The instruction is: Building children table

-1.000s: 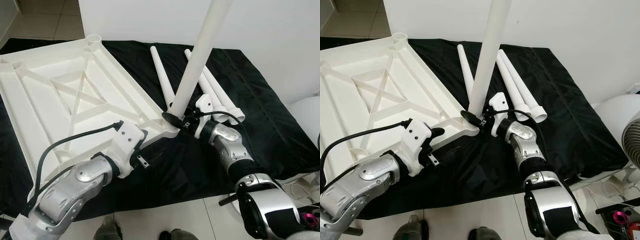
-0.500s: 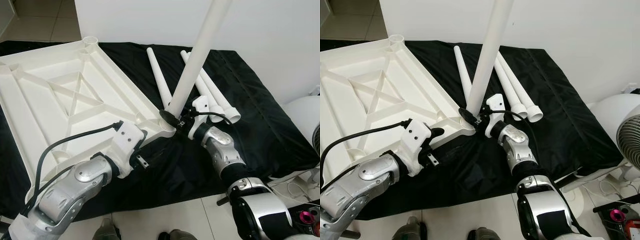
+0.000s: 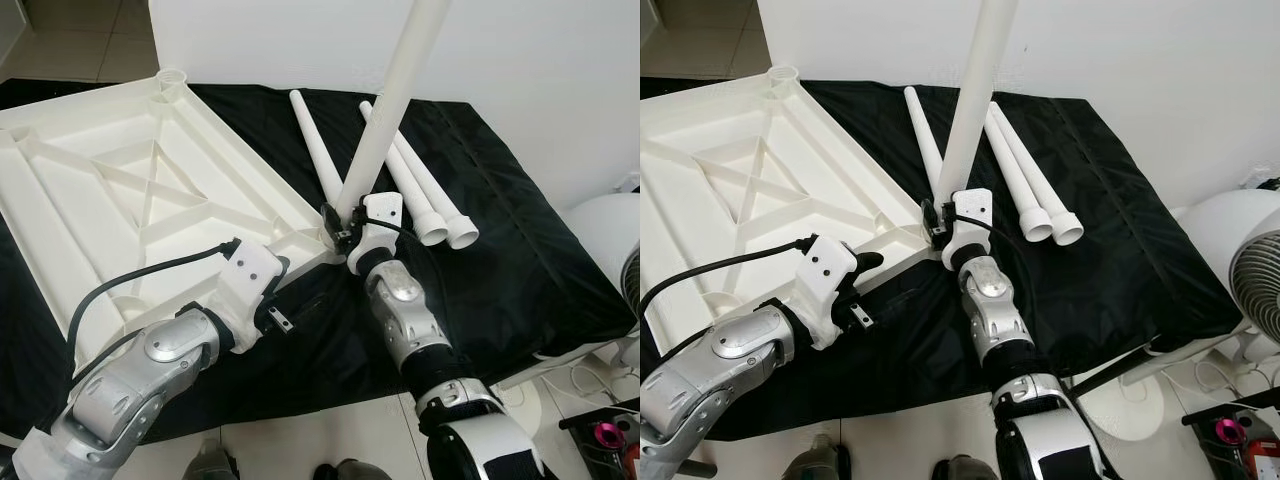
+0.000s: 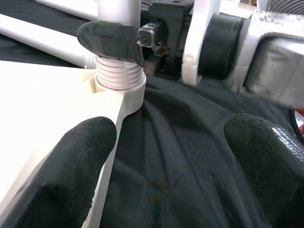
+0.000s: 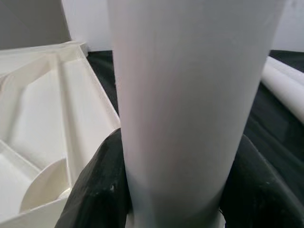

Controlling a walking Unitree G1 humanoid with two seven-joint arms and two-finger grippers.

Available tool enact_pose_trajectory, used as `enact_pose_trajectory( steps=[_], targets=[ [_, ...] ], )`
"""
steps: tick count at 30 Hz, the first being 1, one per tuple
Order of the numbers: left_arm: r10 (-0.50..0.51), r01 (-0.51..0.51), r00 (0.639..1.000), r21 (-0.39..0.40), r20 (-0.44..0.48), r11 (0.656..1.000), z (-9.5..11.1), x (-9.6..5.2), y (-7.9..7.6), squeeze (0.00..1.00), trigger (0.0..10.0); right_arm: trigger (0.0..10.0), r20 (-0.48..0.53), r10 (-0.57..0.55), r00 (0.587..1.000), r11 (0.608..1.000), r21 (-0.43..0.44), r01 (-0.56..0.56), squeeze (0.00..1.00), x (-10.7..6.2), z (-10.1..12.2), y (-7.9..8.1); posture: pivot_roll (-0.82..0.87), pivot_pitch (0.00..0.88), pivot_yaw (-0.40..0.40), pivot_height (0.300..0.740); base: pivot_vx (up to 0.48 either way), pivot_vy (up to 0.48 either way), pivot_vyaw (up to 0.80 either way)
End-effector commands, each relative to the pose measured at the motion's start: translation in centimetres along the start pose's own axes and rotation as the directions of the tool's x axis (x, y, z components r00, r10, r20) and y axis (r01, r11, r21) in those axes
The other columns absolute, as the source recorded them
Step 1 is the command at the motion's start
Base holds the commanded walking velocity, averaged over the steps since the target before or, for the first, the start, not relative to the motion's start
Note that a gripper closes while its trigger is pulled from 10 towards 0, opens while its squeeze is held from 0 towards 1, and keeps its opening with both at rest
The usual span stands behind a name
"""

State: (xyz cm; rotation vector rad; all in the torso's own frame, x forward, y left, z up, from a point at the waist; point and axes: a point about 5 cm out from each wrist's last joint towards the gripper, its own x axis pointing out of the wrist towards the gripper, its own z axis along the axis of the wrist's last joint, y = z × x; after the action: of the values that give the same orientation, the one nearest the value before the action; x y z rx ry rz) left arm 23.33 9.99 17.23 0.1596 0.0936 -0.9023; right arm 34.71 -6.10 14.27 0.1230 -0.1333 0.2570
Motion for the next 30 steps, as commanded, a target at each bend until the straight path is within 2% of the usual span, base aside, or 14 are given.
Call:
enact_pose_trajectory(
  steps=[1, 5, 11, 12, 14, 20, 21, 22, 23, 24, 27, 29, 30],
  targets=[
    [-0.081, 0.081, 0.997, 0.010, 0.002, 0.997, 0.2, -0.2, -0.3, 0.00, 10.0, 10.0, -0.083, -0.059, 0.995, 0.998, 0.021, 0.061, 0.00, -0.8, -1.8, 0.1, 0.07, 0.104, -0.137, 0.740, 0.000, 0.000, 0.00],
    [-0.077, 0.077, 0.997, 0.011, 0.002, 0.997, 0.2, -0.2, -0.2, 0.00, 10.0, 10.0, -0.072, -0.048, 0.996, 0.999, 0.021, 0.049, 0.00, -0.8, -1.6, 0.5, 0.07, 0.104, -0.137, 0.740, 0.000, 0.000, 0.00],
    [-0.067, 0.067, 0.998, 0.019, 0.005, 0.998, 0.3, -0.2, 0.0, 0.00, 10.0, 10.0, -0.049, -0.029, 0.998, 1.000, 0.005, 0.029, 0.00, -0.9, -1.2, 0.2, 0.07, 0.102, -0.138, 0.740, 0.000, 0.000, 0.00],
    [-0.066, 0.066, 0.998, 0.021, 0.007, 0.998, 0.4, -0.2, 0.1, 0.00, 10.0, 10.0, -0.035, -0.025, 0.999, 1.000, 0.007, 0.025, 1.00, -1.0, -0.9, -0.1, 0.07, 0.101, -0.137, 0.740, 0.000, 0.000, 0.00],
    [-0.066, 0.066, 0.998, 0.023, 0.009, 0.998, 0.4, -0.1, 0.1, 0.00, 10.0, 10.0, 0.006, 0.001, 1.000, 1.000, -0.001, -0.001, 1.00, -1.0, -0.3, -1.0, 0.07, 0.096, -0.136, 0.740, 0.000, 0.000, 0.00],
    [-0.069, 0.069, 0.998, 0.024, 0.012, 0.997, 0.5, 0.0, 0.2, 0.00, 10.0, 10.0, 0.032, 0.065, 0.997, 0.998, -0.018, -0.064, 1.00, -1.0, 0.3, -2.1, 0.07, 0.091, -0.134, 0.740, 0.000, 0.000, 0.00],
    [-0.070, 0.070, 0.997, 0.026, 0.013, 0.997, 0.6, 0.0, 0.2, 0.00, 10.0, 10.0, 0.035, 0.104, 0.994, 0.994, -0.013, -0.104, 0.52, -1.0, 0.5, -2.6, 0.07, 0.090, -0.134, 0.740, 0.000, 0.000, 0.00],
    [-0.070, 0.070, 0.997, 0.026, 0.013, 0.997, 0.6, 0.0, 0.2, 0.00, 10.0, 10.0, 0.035, 0.104, 0.994, 0.994, -0.013, -0.104, 0.52, -1.0, 0.5, -2.6, 0.07, 0.090, -0.134, 0.740, 0.000, 0.000, 0.00],
    [-0.072, 0.071, 0.997, 0.026, 0.015, 0.997, 0.6, 0.1, 0.2, 0.00, 10.0, 10.0, 0.028, 0.142, 0.989, 0.990, -0.026, -0.141, 0.00, -0.9, 0.6, -3.0, 0.06, 0.088, -0.132, 0.740, 0.000, 0.000, 0.00],
    [-0.074, 0.073, 0.997, 0.027, 0.016, 0.997, 0.7, 0.1, 0.1, 0.00, 10.0, 10.0, 0.021, 0.187, 0.982, 0.982, -0.037, -0.186, 0.00, -0.8, 0.7, -3.4, 0.06, 0.089, -0.131, 0.740, 0.000, 0.000, 0.00],
    [-0.075, 0.075, 0.997, 0.027, 0.017, 0.997, 0.7, 0.2, 0.1, 0.00, 10.0, 10.0, 0.015, 0.215, 0.976, 0.976, -0.043, -0.214, 0.00, -0.8, 0.8, -3.6, 0.06, 0.089, -0.131, 0.740, 0.000, 0.000, 0.00],
    [-0.081, 0.080, 0.997, 0.025, 0.019, 0.996, 0.6, 0.4, -0.2, 0.00, 10.0, 10.0, -0.005, 0.299, 0.954, 0.951, -0.084, -0.298, 0.00, -0.5, 1.1, -4.3, 0.06, 0.086, -0.128, 0.740, 0.000, 0.000, 0.00],
    [-0.081, 0.080, 0.997, 0.025, 0.019, 0.996, 0.6, 0.4, -0.2, 0.00, 10.0, 10.0, -0.005, 0.299, 0.954, 0.951, -0.084, -0.298, 0.00, -0.5, 1.1, -4.3, 0.06, 0.086, -0.128, 0.740, 0.000, 0.000, 0.00]
  ],
)
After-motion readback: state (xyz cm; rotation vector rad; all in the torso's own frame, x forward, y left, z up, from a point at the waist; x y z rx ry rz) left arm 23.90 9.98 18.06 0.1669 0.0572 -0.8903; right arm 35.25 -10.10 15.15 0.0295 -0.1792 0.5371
